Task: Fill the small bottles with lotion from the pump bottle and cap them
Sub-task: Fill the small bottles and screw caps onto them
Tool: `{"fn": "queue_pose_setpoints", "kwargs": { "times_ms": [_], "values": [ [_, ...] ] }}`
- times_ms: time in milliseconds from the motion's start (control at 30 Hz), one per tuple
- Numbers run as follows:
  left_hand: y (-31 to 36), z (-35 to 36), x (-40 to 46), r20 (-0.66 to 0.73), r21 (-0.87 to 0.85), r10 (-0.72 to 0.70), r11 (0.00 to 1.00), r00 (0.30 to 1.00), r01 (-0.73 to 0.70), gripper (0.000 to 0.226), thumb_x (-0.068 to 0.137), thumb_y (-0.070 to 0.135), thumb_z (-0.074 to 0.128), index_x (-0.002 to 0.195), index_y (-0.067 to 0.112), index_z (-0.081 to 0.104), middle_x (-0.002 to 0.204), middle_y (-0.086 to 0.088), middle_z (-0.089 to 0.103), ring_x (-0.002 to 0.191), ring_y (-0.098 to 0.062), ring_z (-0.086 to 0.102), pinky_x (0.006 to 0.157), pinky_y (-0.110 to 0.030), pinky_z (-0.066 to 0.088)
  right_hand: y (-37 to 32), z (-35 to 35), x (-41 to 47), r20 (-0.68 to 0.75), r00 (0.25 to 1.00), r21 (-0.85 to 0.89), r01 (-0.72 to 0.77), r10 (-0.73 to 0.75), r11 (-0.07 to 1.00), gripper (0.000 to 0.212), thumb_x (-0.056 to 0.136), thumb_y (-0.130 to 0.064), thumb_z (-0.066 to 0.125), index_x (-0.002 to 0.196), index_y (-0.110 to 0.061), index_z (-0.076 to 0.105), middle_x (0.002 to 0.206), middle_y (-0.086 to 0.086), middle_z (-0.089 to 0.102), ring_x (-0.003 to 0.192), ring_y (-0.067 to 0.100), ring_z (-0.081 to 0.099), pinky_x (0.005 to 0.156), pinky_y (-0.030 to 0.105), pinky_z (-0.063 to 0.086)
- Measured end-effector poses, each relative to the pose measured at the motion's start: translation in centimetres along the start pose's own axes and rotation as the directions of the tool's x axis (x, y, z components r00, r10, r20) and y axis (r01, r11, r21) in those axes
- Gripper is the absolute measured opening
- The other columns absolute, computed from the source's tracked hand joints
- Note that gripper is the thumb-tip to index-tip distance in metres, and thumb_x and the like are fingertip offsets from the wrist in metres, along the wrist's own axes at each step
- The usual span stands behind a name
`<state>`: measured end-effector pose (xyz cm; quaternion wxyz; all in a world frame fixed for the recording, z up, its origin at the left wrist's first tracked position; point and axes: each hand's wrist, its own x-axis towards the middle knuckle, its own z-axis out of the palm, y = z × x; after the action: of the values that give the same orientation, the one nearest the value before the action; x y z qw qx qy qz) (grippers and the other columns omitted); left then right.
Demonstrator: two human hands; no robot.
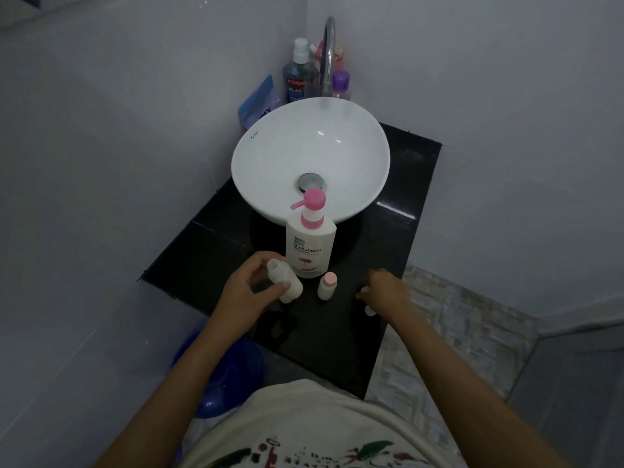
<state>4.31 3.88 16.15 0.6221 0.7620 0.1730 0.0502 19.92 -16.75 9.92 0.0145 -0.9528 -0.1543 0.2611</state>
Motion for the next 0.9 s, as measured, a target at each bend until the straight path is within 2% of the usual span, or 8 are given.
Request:
{"fn": "queue_pose_setpoints", "kwargs": {
  "times_ms": [133,267,367,433,500,567,667,900],
  "values": [
    [0.5,-0.1,-0.5,-0.073,-0.145,-0.043,0.989,0.996,0.032,0.038,0.082,0.002,0.066,0.113,0.022,0.059,0.115,0.007,0.062,0.104,-0.006,0.063,0.086,-0.024,0.053,-0.3,0.2,0.2,0.093,0.995,0.010,-0.045,0.044,0.999,0.024,0.086,-0.012,0.061,0.108,-0.005,0.057,0.114,0.015,0.059,0.100,0.028,0.061,0.070,0.031,0.044],
    [1.1,0.1,-0.7,-0.159,-0.236,-0.085,0.971,0.984,0.045,0.031,0.080,0.003,0.068,0.102,0.022,0.059,0.102,0.006,0.065,0.086,0.006,0.065,0.072,-0.012,0.053,-0.3,-0.1,0.5,0.134,0.987,0.057,-0.093,0.084,0.994,0.026,0.081,-0.009,0.066,0.105,-0.004,0.058,0.110,0.014,0.060,0.098,0.028,0.061,0.069,0.032,0.047],
    [1.3,0.3,-0.8,-0.144,-0.217,-0.083,0.975,0.986,0.050,0.027,0.082,0.006,0.067,0.100,0.025,0.061,0.100,0.010,0.066,0.084,0.010,0.063,0.071,-0.010,0.052,0.4,0.0,0.5,-0.037,0.996,0.257,-0.069,0.081,0.964,0.017,0.084,-0.013,0.063,0.099,-0.006,0.062,0.103,0.014,0.064,0.088,0.026,0.063,0.075,0.036,0.054],
    [1.4,0.5,-0.9,-0.107,-0.214,-0.072,0.976,0.992,0.048,0.027,0.084,0.006,0.066,0.101,0.027,0.062,0.101,0.012,0.066,0.085,0.010,0.063,0.071,-0.009,0.051,0.6,-0.7,-0.8,-0.192,0.979,0.480,0.035,0.066,0.877,0.020,0.087,-0.020,0.063,0.104,-0.011,0.065,0.101,0.009,0.067,0.086,0.020,0.063,0.074,0.030,0.052],
    [1.4,0.7,-0.9,-0.050,-0.199,-0.059,0.979,0.997,0.048,0.028,0.085,0.009,0.065,0.104,0.029,0.062,0.104,0.012,0.066,0.091,0.008,0.063,0.073,-0.012,0.052,0.2,-2.6,-3.2,-0.234,0.972,0.659,0.161,-0.002,0.735,0.024,0.086,-0.021,0.065,0.109,-0.014,0.066,0.098,0.002,0.067,0.084,0.011,0.063,0.068,0.015,0.047],
    [1.4,1.0,-0.8,0.008,-0.172,-0.045,0.984,0.999,0.045,0.029,0.085,0.011,0.064,0.108,0.029,0.062,0.108,0.012,0.066,0.096,0.006,0.062,0.075,-0.014,0.052,-0.8,-4.9,-5.9,-0.238,0.963,0.769,0.268,-0.129,0.580,0.026,0.085,-0.015,0.066,0.111,-0.015,0.066,0.096,0.001,0.070,0.078,0.007,0.066,0.064,0.010,0.048],
    [1.7,1.6,-0.8,0.058,-0.164,-0.024,0.986,0.998,0.033,0.028,0.087,0.010,0.063,0.110,0.025,0.064,0.109,0.013,0.066,0.095,0.009,0.062,0.077,-0.010,0.050,-2.2,-7.0,-8.8,-0.274,0.927,0.853,0.358,-0.257,0.380,0.033,0.081,-0.004,0.068,0.113,-0.009,0.064,0.095,0.006,0.071,0.075,0.002,0.068,0.068,0.008,0.050],
    [1.4,2.0,-0.6,0.125,-0.092,-0.002,0.996,0.992,0.013,0.030,0.085,0.015,0.065,0.114,0.023,0.065,0.115,0.005,0.067,0.105,-0.006,0.062,0.082,-0.015,0.051,-3.2,-6.7,-9.7,-0.332,0.881,0.761,0.462,-0.339,0.456,0.029,0.079,-0.006,0.071,0.107,-0.011,0.068,0.099,0.005,0.072,0.089,0.016,0.069,0.081,0.018,0.054]
  ]
}}
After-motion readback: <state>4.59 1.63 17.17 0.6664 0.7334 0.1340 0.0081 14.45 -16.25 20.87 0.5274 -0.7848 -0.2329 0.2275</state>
